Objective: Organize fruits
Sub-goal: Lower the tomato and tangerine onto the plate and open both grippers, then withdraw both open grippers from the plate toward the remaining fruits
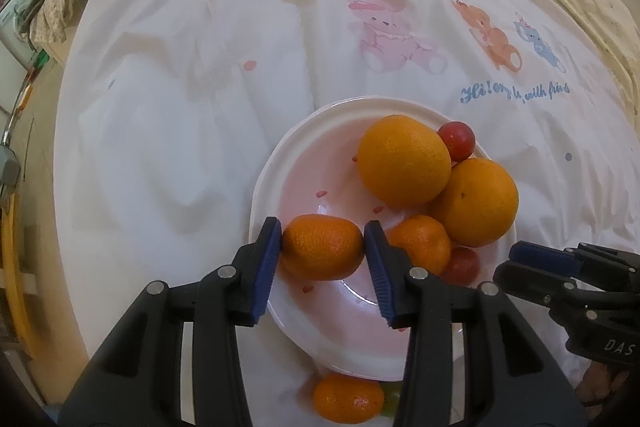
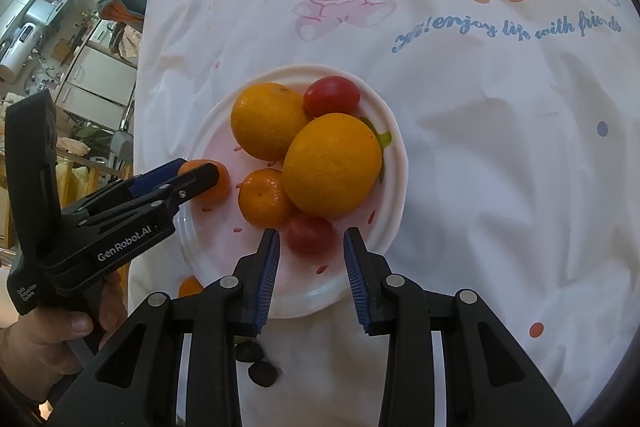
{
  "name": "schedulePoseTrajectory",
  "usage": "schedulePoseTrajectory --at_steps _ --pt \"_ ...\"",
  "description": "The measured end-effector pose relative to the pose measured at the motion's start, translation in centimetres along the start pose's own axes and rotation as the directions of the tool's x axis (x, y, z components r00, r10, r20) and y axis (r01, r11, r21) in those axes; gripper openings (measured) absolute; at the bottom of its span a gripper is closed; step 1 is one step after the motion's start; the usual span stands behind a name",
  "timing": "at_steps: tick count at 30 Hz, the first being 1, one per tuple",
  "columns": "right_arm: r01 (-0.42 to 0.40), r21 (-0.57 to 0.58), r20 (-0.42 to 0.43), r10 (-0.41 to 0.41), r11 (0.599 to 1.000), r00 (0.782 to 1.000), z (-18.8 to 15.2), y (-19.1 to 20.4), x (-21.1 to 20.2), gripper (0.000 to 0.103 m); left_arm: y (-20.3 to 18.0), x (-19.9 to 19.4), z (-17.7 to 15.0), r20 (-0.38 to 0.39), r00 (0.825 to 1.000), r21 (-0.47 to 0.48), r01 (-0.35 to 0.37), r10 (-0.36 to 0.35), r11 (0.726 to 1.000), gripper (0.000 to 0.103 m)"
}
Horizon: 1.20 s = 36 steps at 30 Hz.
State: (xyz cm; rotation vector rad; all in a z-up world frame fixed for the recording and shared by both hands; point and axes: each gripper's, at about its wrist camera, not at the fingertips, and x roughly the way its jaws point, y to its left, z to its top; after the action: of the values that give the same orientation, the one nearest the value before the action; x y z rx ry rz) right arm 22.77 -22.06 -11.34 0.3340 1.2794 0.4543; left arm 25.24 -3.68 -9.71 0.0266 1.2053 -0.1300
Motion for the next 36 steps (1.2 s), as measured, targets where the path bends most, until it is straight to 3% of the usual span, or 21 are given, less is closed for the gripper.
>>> schedulePoseTrajectory --at_steps 3,4,5,6,7,16,29,36 --pt "-0.001 -0.002 0.004 0.001 1.000 1.000 0.0 0.0 -0.1 0.037 -0.1 -0.2 0.0 0.007 1.000 0.004 0.001 -0.001 1.000 0.045" --pt "-0.008 0.004 0.002 0.008 1.000 1.000 0.1 0.0 -0.2 0.037 -0.2 -0.3 0.1 0.011 1.000 0.006 -0.001 0.001 1.000 0.055" --pt "-0.010 0.008 0.001 0.010 1.000 1.000 0.1 0.0 -0.2 0.041 -0.2 -0.4 0.1 0.019 1.000 0.006 -0.004 0.004 1.000 0.065" --pt "-0.012 0.015 0.001 0.012 1.000 1.000 0.1 -0.2 -0.2 0.052 -0.2 -0.5 0.1 0.029 1.000 0.004 -0.009 0.009 1.000 0.068" --pt "-0.012 0.022 0.004 0.012 1.000 1.000 0.1 -0.3 -0.3 0.055 -0.2 -0.6 0.2 0.033 0.999 0.004 -0.011 0.011 1.000 0.070" --pt "-0.013 0.027 0.007 0.013 1.000 1.000 0.1 -0.3 -0.8 0.056 0.2 -1.0 0.5 0.040 0.999 -0.015 -0.015 0.016 1.000 0.070" --pt "-0.010 0.035 0.048 0.008 0.999 0.999 -0.6 0.0 -2.7 0.062 0.9 -3.8 -0.4 0.115 0.993 -0.038 -0.027 0.031 0.999 0.070" --pt "-0.028 0.030 0.089 0.025 0.999 0.996 -2.1 0.8 -5.2 0.063 1.2 -7.3 -1.8 0.178 0.982 -0.057 -0.048 0.058 0.997 0.070"
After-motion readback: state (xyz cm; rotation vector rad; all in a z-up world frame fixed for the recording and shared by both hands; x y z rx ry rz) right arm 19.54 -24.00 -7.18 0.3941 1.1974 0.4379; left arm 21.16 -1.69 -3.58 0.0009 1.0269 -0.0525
